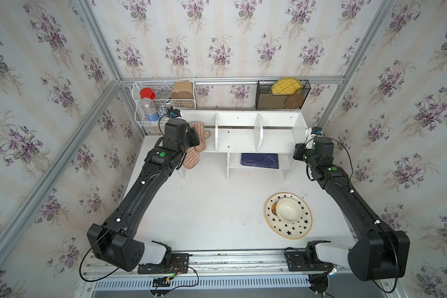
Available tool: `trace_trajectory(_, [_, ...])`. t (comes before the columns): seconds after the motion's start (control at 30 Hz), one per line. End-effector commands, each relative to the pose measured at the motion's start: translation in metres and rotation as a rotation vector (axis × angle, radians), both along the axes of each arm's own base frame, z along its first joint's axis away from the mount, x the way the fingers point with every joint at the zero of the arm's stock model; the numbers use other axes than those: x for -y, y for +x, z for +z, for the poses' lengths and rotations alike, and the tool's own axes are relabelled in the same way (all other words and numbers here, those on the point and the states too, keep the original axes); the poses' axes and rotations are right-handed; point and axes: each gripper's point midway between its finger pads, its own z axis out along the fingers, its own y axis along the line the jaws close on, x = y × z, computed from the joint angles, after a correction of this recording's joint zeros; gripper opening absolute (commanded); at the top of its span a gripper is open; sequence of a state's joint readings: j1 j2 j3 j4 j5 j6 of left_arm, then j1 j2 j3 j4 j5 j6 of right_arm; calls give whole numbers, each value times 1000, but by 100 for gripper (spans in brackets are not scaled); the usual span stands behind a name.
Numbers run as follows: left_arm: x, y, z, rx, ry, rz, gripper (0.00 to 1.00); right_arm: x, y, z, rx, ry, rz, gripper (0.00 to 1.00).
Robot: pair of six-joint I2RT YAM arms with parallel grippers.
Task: Wipe the bookshelf clean with a cloth
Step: Wipe the dust from the shelf.
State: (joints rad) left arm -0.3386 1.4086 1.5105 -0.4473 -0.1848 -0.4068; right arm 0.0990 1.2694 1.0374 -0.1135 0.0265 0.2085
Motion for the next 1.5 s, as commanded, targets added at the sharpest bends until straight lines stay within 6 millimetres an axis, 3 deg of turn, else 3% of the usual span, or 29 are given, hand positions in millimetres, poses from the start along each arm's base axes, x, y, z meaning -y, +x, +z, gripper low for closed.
trace_trajectory(0.0, [-29,4,-16,-67,80,135,0,-38,-4,1,-20,178,154,0])
trace_trajectory(0.1, [-20,15,-23,-72,58,97,0,-46,-6,2,-10,179,209,0])
trace_trajectory(0.37, [38,32,-20,-7,-41,-65,0,-54,-6,11,3,169,265,0])
trace_trajectory(0.47, [51,37,-30,-40,-40,-83,0,-53,-6,10,1,162,267,0])
trace_trajectory(0.53, [46,38,-36,-62,-25,-49,0,-53,-6,8,-3,160,266,0])
trace_trajectory(0.63, [20,35,-41,-87,8,50,0,-53,-6,7,-3,159,264,0])
trace_trajectory(0.83, [-26,20,-36,-108,44,188,0,-55,-4,6,-4,169,270,0])
trace_trajectory(0.93, [-22,23,-33,-92,29,168,0,-55,-3,6,-1,173,271,0])
trace_trajectory(1.1, [21,36,-32,-65,-80,16,0,-57,-4,7,-6,175,278,0])
trace_trajectory(1.2, [33,41,-34,-68,-77,-1,0,-57,-4,6,-13,173,284,0])
trace_trajectory(1.3, [31,42,-40,-84,-73,18,0,-57,-3,4,-23,169,286,0])
trace_trajectory(1.47, [1,22,-29,-75,-1,112,0,-57,-2,2,-26,163,281,0])
